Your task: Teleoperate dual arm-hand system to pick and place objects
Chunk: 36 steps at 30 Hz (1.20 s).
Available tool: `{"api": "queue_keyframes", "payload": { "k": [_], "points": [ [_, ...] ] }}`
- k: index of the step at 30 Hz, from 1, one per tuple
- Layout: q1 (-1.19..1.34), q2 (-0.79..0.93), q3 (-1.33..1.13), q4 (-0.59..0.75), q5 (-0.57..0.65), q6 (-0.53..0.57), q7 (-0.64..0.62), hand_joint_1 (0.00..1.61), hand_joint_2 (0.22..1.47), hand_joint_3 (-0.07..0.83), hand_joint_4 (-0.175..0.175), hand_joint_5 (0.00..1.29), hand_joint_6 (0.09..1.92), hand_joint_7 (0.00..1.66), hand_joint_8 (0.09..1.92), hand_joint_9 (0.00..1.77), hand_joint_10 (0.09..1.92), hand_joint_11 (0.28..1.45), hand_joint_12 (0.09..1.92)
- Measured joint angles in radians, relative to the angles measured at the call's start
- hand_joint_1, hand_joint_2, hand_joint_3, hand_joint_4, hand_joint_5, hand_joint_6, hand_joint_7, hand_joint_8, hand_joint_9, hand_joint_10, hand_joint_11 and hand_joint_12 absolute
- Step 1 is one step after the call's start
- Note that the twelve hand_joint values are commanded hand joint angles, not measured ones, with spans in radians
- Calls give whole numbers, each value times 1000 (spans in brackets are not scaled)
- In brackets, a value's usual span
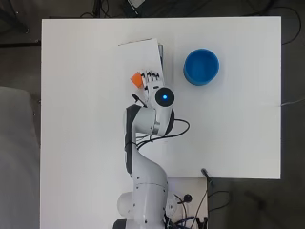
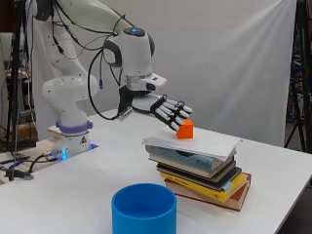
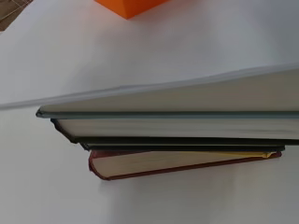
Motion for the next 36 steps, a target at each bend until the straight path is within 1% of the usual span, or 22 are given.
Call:
{"api": "queue_keyframes", "payload": {
  "k": [5, 6, 7, 8, 9, 10, 11, 12, 14, 16, 18, 19, 20, 21, 23, 24, 26, 28, 30, 34, 35, 36],
  "points": [
    [5, 93, 42, 90, -24, -7, 77, 457, 939, -2, 73, 16, 87, 112, 87, 281, 87, 479, 87],
    [7, 118, 53, 113, -25, -11, 90, 488, 954, 1, 82, 82, 87, 135, 87, 293, 87, 472, 87],
    [9, 140, 65, 131, -23, -13, 94, 669, 1031, 4, 108, 327, 87, 378, 87, 527, 87, 560, 87],
    [12, 159, 81, 142, -22, -12, 89, 881, 1100, 46, 30, 510, 491, 564, 605, 722, 630, 674, 329],
    [14, 169, 94, 144, -19, -6, 80, 1011, 1186, 44, -57, 569, 936, 618, 1058, 832, 1188, 695, 814],
    [15, 174, 105, 142, -12, 0, 67, 1076, 1252, 30, -113, 580, 1234, 624, 1341, 846, 1541, 642, 1097],
    [14, 177, 108, 141, -6, 1, 55, 1110, 1293, 18, -145, 574, 1335, 637, 1556, 800, 1734, 593, 1075],
    [14, 184, 106, 141, 0, 1, 43, 1130, 1313, 9, -161, 578, 1356, 649, 1681, 774, 1832, 584, 954],
    [11, 197, 91, 141, 18, 11, 12, 1140, 1332, 4, -173, 574, 1376, 651, 1798, 854, 1902, 611, 1326],
    [7, 191, 68, 133, 57, 10, -44, 983, 1300, -3, 23, 636, 1437, 721, 1897, 979, 1917, 673, 1655],
    [3, 164, 54, 131, 86, -1, -98, 1076, 1317, 1, -94, 599, 1453, 677, 1793, 947, 1920, 655, 1737],
    [0, 142, 47, 135, 91, -11, -117, 1112, 1318, 0, -131, 590, 1414, 686, 1761, 896, 1920, 627, 1717],
    [-2, 117, 36, 139, 91, -25, -134, 1129, 1316, -1, -141, 585, 1393, 696, 1730, 854, 1920, 604, 1687],
    [-6, 89, 24, 145, 84, -41, -147, 1130, 1316, 0, -130, 577, 1398, 701, 1701, 808, 1914, 580, 1635],
    [-12, 30, 9, 160, 58, -75, -158, 1110, 1317, 0, -69, 550, 1470, 712, 1607, 741, 1770, 539, 1442],
    [-15, 4, 3, 169, 42, -96, -157, 1105, 1318, 0, -58, 541, 1488, 716, 1584, 728, 1723, 533, 1381],
    [-24, -43, -4, 177, -11, -125, -126, 1105, 1321, 0, -67, 524, 1500, 721, 1575, 727, 1627, 530, 1232],
    [-32, -69, -12, 178, -84, -125, -66, 1124, 1317, -1, -105, 519, 1478, 739, 1571, 742, 1584, 539, 1159],
    [-38, -71, -28, 202, -138, -133, -18, 1145, 1309, -1, -155, 550, 1464, 721, 1561, 807, 1618, 550, 1251],
    [-45, -29, -55, 324, -139, -167, 37, 1154, 1298, 0, -175, 615, 1488, 679, 1541, 945, 1782, 609, 1516],
    [-47, -5, -61, 365, -135, -179, 50, 1054, 1285, -1, -49, 640, 1466, 711, 1600, 972, 1810, 627, 1560],
    [-50, 29, -68, 415, -128, -196, 61, 974, 1273, -1, 52, 660, 1445, 736, 1662, 991, 1830, 640, 1590]
  ]
}}
